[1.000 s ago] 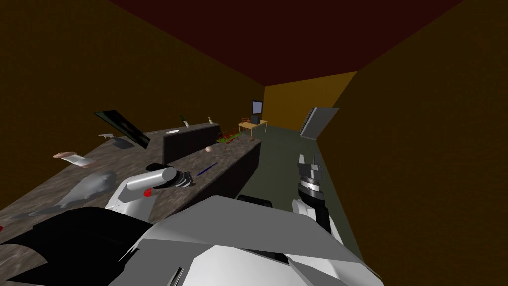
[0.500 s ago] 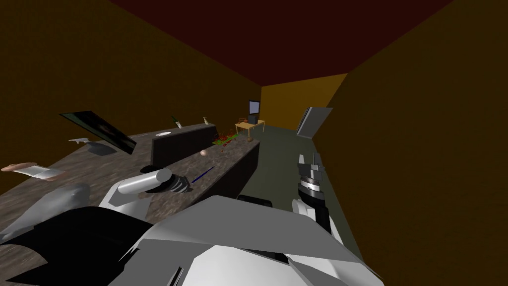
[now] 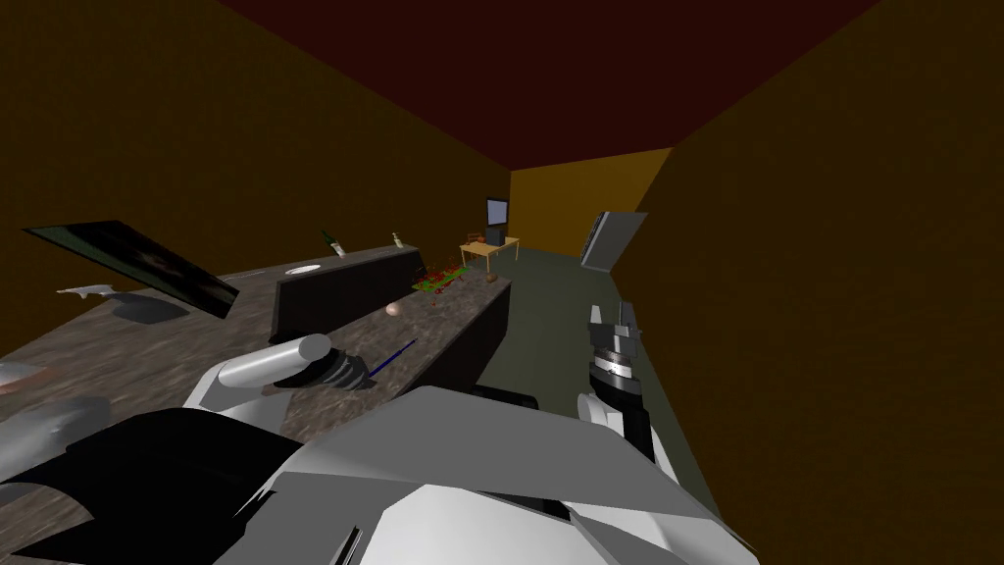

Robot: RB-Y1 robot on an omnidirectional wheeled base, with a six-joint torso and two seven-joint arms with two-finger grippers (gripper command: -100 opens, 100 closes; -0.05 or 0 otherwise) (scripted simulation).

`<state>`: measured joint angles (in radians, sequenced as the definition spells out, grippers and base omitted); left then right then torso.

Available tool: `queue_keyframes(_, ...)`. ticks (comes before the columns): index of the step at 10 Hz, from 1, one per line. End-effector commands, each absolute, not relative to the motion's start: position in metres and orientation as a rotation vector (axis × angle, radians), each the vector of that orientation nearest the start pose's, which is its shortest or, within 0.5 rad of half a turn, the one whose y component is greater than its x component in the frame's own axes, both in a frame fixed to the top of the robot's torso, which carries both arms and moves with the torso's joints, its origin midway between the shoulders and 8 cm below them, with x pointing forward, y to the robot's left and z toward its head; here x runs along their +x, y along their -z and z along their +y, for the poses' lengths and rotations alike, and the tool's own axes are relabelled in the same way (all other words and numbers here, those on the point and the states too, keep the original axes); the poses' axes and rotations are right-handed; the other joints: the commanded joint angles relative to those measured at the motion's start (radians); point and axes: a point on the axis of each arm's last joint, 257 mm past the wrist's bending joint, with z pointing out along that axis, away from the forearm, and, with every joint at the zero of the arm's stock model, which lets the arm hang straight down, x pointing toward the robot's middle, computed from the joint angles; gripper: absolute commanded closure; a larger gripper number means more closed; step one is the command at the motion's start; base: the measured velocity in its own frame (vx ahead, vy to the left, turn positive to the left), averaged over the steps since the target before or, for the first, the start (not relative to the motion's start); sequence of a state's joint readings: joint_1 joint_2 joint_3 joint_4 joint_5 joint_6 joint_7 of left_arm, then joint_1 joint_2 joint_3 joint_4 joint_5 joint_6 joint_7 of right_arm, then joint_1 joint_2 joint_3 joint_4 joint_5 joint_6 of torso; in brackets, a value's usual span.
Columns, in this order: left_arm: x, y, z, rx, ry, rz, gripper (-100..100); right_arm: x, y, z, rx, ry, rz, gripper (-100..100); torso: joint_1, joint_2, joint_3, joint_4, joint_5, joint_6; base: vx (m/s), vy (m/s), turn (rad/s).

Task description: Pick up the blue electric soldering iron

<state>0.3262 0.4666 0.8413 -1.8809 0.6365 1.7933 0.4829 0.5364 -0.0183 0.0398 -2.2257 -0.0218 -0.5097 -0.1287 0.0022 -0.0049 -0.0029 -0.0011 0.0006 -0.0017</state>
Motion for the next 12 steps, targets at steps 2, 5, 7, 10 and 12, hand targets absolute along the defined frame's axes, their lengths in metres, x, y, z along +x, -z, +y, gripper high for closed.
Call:
queue_keyframes(2, 0.133, 0.328, 0.541, -3.040, 0.146, 0.594, -100, 0.351, 0.011, -0.273, 0.782, -1.442, 0.629, 0, 0.000, 0.000, 0.000, 0.000, 0.000, 0.000, 0.079, 0.052, -0.107)
queue_keyframes(5, 0.120, 0.328, 0.534, -3.094, 0.093, 0.577, -100, 0.351, 0.011, -0.273, 0.782, -1.442, 0.629, 0, 0.000, 0.002, 0.001, 0.000, 0.000, 0.000, 0.043, 0.040, -0.031)
queue_keyframes(7, 0.119, 0.328, 0.533, -3.095, 0.092, 0.578, -100, 0.351, 0.011, -0.273, 0.782, -1.442, 0.629, 0, -0.002, 0.004, 0.002, 0.001, 0.000, 0.000, 0.003, 0.006, -0.011)
queue_keyframes(10, 0.121, 0.341, 0.534, -3.099, 0.090, 0.578, -100, 0.351, 0.011, -0.273, 0.782, -1.442, 0.629, 0, -0.003, 0.005, 0.003, 0.001, -0.001, 0.000, -0.002, -0.002, -0.001)
queue_keyframes(12, 0.123, 0.351, 0.535, -3.098, 0.090, 0.579, -100, 0.351, 0.011, -0.273, 0.782, -1.442, 0.629, 0, -0.004, 0.005, 0.003, 0.001, -0.001, 0.000, -0.007, -0.005, 0.000)
